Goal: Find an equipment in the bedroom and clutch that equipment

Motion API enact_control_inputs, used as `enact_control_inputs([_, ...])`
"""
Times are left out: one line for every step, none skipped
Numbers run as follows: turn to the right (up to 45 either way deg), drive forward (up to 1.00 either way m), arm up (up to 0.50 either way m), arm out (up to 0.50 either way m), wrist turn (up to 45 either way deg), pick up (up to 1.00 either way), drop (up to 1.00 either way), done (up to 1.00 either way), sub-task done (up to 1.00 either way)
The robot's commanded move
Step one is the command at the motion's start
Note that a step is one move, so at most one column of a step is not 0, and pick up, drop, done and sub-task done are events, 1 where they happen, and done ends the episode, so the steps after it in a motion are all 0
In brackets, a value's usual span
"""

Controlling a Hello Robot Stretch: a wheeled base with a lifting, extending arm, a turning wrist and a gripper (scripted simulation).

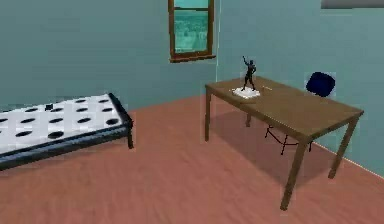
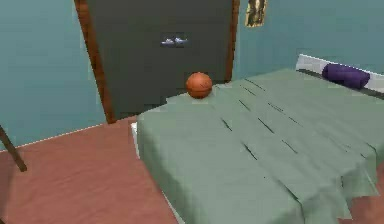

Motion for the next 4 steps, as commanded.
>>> enact_control_inputs([-45.0,0.00,0.00,0.00,0.0,0.00,0.00,0.00,0.00])
enact_control_inputs([-45.0,0.00,0.00,0.00,0.0,0.00,0.00,0.00,0.00])
enact_control_inputs([-6.0,0.00,0.00,0.00,0.0,0.00,0.00,0.00,0.00])
enact_control_inputs([0.0,0.05,0.00,0.00,0.0,0.00,0.00,0.00,0.00])
